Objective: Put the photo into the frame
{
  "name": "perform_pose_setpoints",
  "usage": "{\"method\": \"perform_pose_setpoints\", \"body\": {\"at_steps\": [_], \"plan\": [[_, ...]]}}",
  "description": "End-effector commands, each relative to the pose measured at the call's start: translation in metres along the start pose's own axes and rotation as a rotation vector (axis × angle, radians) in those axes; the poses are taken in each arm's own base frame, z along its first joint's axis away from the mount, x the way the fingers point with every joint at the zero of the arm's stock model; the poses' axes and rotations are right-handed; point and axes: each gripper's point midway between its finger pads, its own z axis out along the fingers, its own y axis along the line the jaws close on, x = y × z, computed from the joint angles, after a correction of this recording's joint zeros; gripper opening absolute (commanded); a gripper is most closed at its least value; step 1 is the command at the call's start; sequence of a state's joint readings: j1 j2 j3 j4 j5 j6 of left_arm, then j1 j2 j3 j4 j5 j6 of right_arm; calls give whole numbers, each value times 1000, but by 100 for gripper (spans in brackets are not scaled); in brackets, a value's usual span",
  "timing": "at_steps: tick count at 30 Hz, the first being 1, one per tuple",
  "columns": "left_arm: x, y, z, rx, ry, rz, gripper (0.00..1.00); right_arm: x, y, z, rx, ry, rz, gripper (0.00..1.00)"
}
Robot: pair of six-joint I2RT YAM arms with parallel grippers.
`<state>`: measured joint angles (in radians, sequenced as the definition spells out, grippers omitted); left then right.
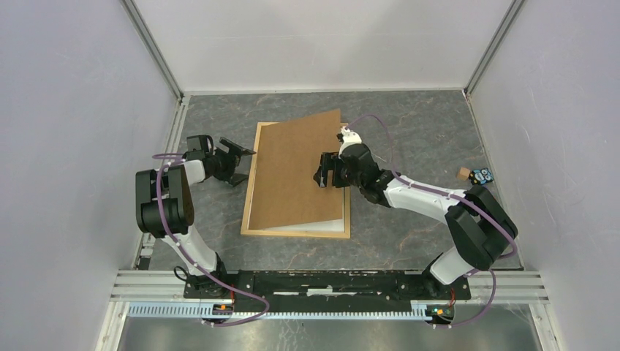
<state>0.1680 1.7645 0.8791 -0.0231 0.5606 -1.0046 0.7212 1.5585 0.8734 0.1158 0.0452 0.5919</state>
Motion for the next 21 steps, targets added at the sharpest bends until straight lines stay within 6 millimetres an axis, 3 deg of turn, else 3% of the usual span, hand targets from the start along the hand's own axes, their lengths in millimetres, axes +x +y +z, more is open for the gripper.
{"method": "perform_pose_setpoints", "body": {"at_steps": [1,21], "plan": [[-7,-4,-9,-9,-38,11,100,-33,15,-6,-7,-85,-60,86],[-14,-11,-20,-20,-87,52,100,-48,7,-18,69,-109,-131,89]]}}
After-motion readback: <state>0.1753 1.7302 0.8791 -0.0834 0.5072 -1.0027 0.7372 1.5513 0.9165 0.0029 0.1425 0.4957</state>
